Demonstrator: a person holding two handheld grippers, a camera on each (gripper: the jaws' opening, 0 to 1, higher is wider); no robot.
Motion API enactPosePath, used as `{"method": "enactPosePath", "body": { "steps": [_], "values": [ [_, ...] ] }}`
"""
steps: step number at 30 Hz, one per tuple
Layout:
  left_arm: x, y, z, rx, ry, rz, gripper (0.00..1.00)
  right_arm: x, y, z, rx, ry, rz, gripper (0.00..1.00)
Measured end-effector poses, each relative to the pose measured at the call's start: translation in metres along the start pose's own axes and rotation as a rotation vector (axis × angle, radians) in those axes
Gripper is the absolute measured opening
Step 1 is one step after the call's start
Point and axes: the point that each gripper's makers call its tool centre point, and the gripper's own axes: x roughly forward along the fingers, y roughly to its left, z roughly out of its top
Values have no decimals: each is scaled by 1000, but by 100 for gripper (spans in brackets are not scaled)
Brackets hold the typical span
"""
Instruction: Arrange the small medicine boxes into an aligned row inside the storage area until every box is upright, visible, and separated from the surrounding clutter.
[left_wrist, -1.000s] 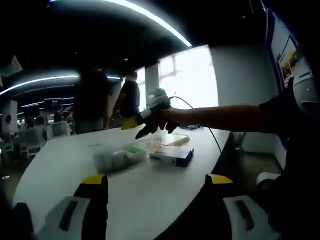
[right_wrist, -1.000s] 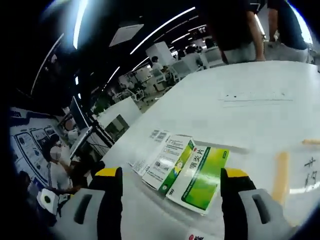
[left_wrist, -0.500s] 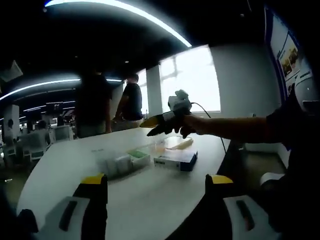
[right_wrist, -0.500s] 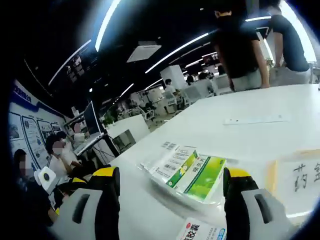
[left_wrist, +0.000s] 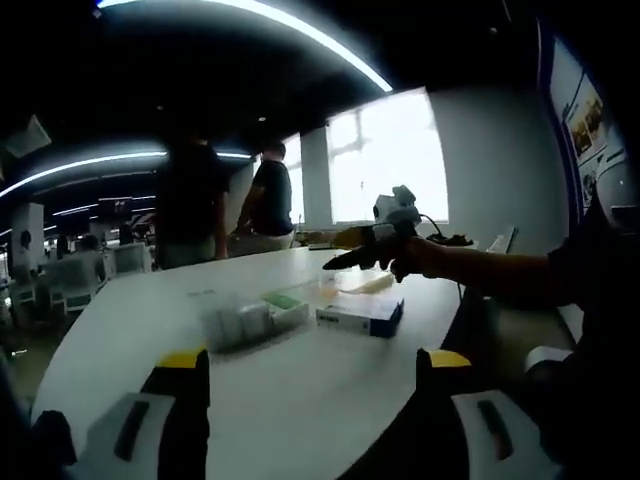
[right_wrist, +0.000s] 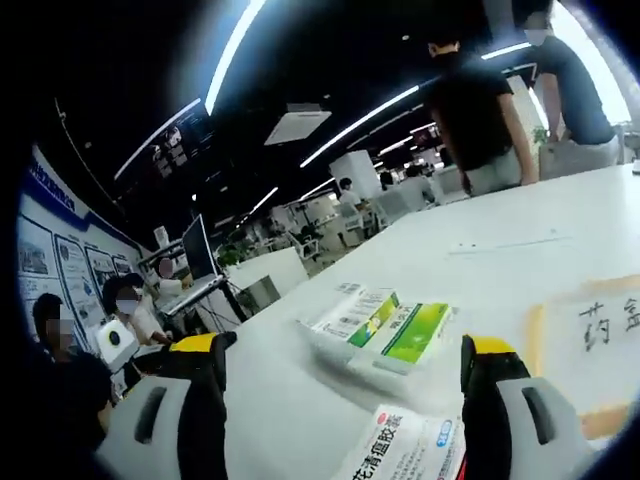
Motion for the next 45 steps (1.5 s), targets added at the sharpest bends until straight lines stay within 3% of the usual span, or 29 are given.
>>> {"method": "enactPosePath", "body": {
  "steps": [4, 10, 22, 45],
  "values": [
    [0, 2, -1, -4, -2, 5, 86, -7, 2, -8, -20, 1, -7, 98],
    [0, 10, -4, -13, 3, 19, 86, -24, 12, -3, -19, -58, 7, 98],
    [2, 16, -2, -6, 0, 23, 86, -55, 16, -4, -22, -110, -10, 99],
    [3, 19, -2, -2, -2, 25, 86, -99, 19, -18, -29, -153, -48, 99]
  ]
}}
